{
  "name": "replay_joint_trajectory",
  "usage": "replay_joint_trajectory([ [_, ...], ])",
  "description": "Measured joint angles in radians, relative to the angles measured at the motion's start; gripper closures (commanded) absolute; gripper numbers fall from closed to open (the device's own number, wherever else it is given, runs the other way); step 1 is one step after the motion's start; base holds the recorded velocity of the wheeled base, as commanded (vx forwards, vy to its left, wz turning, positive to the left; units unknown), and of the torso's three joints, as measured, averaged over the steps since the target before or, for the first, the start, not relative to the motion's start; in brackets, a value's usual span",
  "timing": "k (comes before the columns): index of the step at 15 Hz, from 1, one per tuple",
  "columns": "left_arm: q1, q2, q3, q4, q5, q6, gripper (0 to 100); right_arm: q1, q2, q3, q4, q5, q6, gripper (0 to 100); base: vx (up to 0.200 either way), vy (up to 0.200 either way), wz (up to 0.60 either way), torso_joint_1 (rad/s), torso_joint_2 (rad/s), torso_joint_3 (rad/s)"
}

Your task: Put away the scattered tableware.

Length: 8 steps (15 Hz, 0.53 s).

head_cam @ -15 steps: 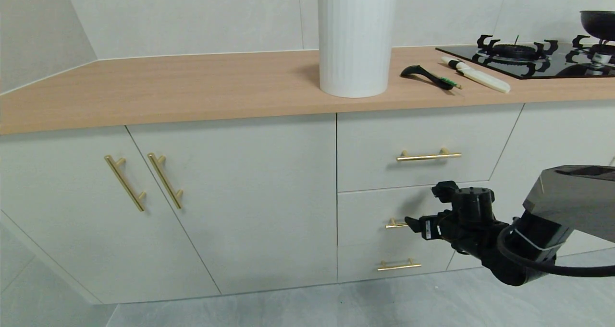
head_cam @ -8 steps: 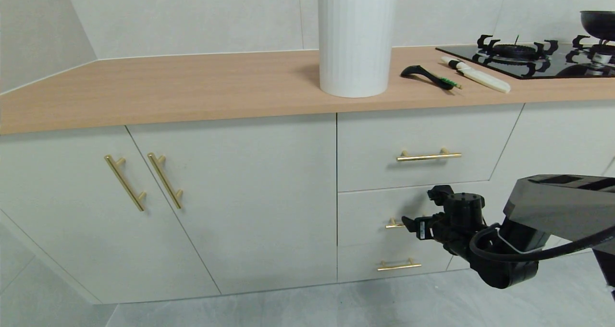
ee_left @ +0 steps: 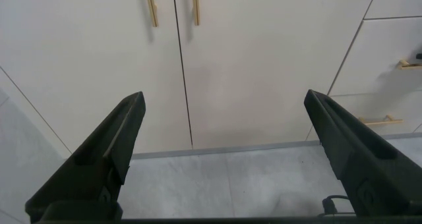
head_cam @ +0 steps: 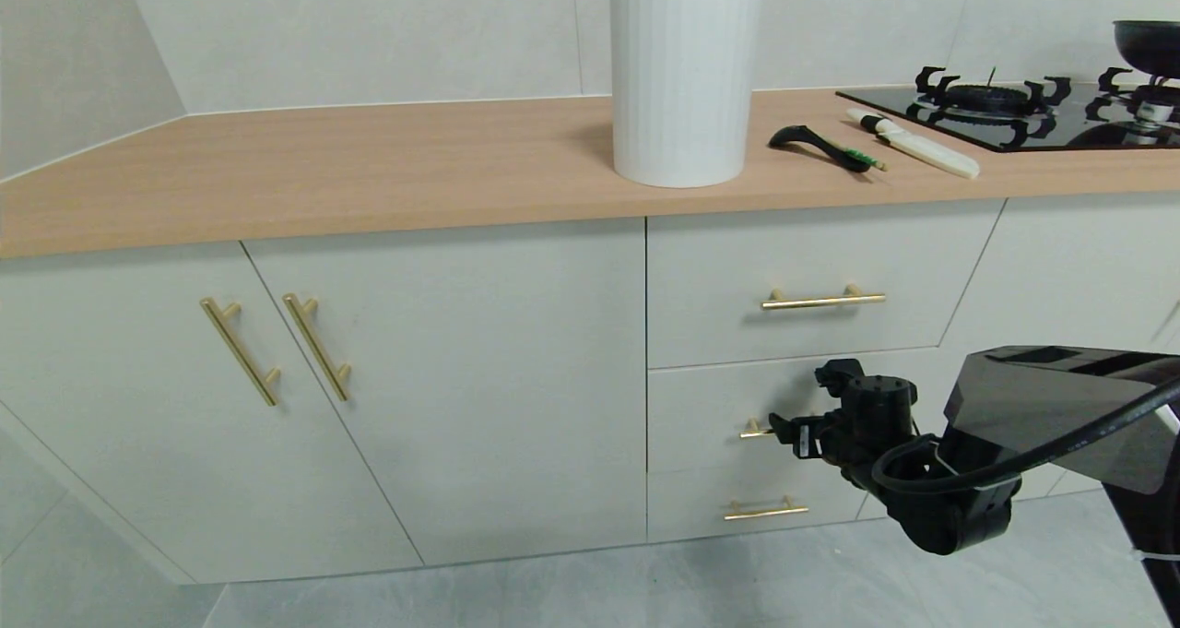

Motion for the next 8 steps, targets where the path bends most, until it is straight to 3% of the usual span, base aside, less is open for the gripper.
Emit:
replay_joint_trajectory([
  [8, 0.0, 0.0, 0.0, 0.0, 0.0, 0.0, 0, 0.0, -0.004, 0.023, 0.072, 0.001, 0.0, 0, 0.0, 0.0, 0.0, 0.0, 0.0, 0.0],
])
